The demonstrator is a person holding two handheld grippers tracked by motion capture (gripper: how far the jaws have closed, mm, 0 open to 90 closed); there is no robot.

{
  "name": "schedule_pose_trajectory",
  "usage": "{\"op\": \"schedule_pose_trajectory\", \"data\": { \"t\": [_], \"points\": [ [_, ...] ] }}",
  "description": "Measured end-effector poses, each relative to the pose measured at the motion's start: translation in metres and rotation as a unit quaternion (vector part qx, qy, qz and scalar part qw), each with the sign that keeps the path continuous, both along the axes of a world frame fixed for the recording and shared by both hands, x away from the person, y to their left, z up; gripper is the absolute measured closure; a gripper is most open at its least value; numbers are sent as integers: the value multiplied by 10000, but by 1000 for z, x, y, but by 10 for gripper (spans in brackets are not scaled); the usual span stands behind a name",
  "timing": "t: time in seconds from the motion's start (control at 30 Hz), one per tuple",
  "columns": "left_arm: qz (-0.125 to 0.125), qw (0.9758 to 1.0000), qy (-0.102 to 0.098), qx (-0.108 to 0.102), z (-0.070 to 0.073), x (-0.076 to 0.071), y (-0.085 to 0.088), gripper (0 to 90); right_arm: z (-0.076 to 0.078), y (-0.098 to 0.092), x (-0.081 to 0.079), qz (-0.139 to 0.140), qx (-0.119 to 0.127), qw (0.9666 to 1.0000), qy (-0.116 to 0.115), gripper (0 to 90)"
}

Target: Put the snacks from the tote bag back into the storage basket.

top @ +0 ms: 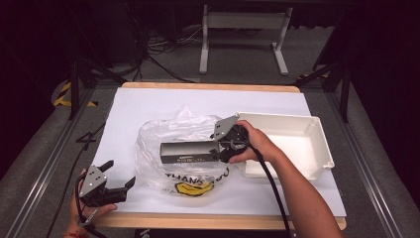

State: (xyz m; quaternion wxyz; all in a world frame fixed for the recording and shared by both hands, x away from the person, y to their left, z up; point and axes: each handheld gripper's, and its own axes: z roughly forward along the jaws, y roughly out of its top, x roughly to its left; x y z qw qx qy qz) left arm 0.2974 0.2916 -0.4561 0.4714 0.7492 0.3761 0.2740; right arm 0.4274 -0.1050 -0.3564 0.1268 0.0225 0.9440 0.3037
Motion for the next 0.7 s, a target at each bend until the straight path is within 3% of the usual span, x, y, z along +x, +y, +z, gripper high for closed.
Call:
{"op": "schedule_pose_trajectory", "data": {
  "t": [0.17,0.4,0.7],
  "points": [
    [18,10000,-22,88,1,-9,0,76,-3,8,5,170,-312,9993,61,360],
    [162,9999,-23,55,0,-18,8,76,-7,22,16,227,-671,9974,151,358],
    [190,9998,3,69,-1,-23,12,76,-18,32,25,236,-853,9957,267,355]
  ]
}}
